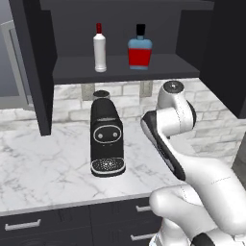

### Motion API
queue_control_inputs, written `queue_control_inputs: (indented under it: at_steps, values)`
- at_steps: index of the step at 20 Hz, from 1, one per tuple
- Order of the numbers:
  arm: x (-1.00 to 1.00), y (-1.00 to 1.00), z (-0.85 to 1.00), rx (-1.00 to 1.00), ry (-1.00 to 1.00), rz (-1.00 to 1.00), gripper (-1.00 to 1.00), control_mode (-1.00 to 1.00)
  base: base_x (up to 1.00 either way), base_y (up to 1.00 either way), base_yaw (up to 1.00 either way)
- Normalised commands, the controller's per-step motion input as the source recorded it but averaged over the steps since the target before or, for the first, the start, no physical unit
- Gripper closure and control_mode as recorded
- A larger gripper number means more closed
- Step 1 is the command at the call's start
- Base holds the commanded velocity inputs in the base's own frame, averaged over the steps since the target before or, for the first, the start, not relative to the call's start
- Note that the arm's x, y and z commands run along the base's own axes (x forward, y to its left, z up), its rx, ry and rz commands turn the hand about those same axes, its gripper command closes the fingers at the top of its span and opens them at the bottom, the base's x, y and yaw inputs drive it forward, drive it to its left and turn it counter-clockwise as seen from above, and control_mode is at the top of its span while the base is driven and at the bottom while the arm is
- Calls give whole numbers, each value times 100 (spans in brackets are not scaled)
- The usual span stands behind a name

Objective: Sort all alcoholic drinks to one cabinet, and non-alcoholic drinks to the other.

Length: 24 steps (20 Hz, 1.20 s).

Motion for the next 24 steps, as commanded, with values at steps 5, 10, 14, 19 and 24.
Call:
queue_control_inputs:
  at_steps: [5, 10, 14, 19, 24]
  values:
    - [-92, 9, 26, -2, -19, 0, 100, -100, 0, 0, 0]
    - [-43, 18, 42, -1, -9, 0, 100, -100, 0, 0, 0]
    - [-26, 4, 50, 0, -2, 0, 100, -100, 0, 0, 0]
    - [-30, 0, 46, 0, -4, 0, 100, -100, 0, 0, 0]
    - [-34, 0, 49, 0, -7, 0, 100, -100, 0, 0, 0]
